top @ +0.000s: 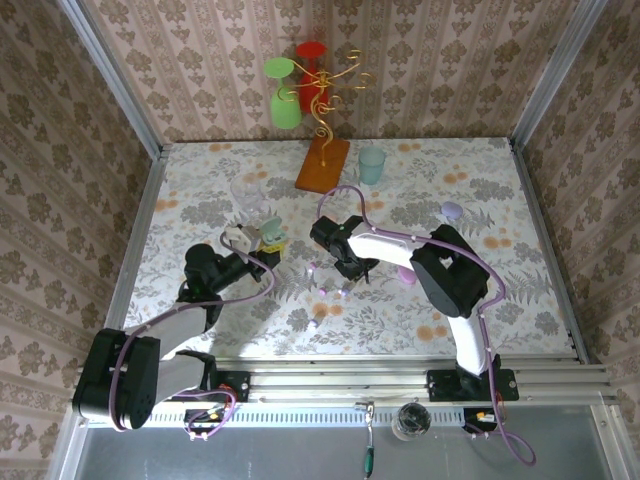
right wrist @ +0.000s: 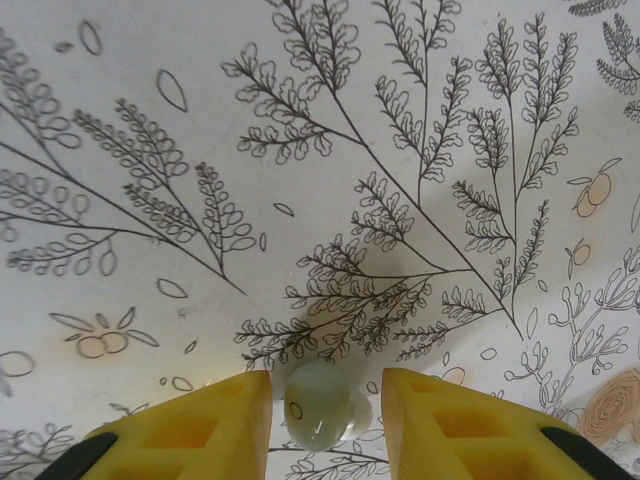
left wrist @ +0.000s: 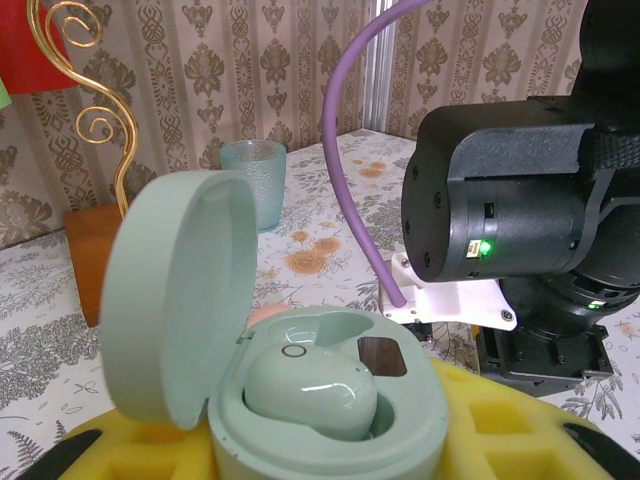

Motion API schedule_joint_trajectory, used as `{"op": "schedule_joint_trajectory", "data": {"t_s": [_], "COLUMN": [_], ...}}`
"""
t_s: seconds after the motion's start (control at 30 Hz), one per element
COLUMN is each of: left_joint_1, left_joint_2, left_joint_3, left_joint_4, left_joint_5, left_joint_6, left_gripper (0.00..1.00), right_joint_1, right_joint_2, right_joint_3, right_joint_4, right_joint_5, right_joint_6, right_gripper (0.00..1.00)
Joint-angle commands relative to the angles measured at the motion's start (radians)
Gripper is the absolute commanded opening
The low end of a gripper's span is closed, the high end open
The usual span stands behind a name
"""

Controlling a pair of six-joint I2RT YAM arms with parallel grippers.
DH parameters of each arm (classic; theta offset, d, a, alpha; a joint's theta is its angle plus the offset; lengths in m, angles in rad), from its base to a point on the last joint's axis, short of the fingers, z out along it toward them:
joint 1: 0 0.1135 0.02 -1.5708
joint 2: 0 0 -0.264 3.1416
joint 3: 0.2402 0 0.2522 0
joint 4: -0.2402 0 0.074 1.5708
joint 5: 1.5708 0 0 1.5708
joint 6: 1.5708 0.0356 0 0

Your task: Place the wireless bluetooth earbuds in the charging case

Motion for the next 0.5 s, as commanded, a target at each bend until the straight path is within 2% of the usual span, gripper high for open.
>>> {"op": "schedule_joint_trajectory", "data": {"t_s": [0.0, 0.33, 0.47], "left_joint_1": [0.009, 0.009, 0.001], "left_joint_2": [0.001, 0.005, 0.02], "left_joint_3": [0.012, 0.017, 0.021], "left_joint_4": [0.014, 0.014, 0.012], "left_joint_5": [0.027, 0.036, 0.044], "left_joint_6": [-0.029, -0.033, -0.014], "left_gripper": [0.32, 0.32, 0.32], "right_joint_1": [-0.009, -0.016, -0.021], "right_joint_2": [0.028, 0.045, 0.001], "right_joint_3": [0.023, 0.019, 0.004], "right_joint_4": [-0.042, -0.042, -0.031], "right_joint_5": [0.049, 0.043, 0.03], "right_joint_6": [0.009, 0.001, 0.003], "right_gripper": [0.33, 0.25, 0.23]}}
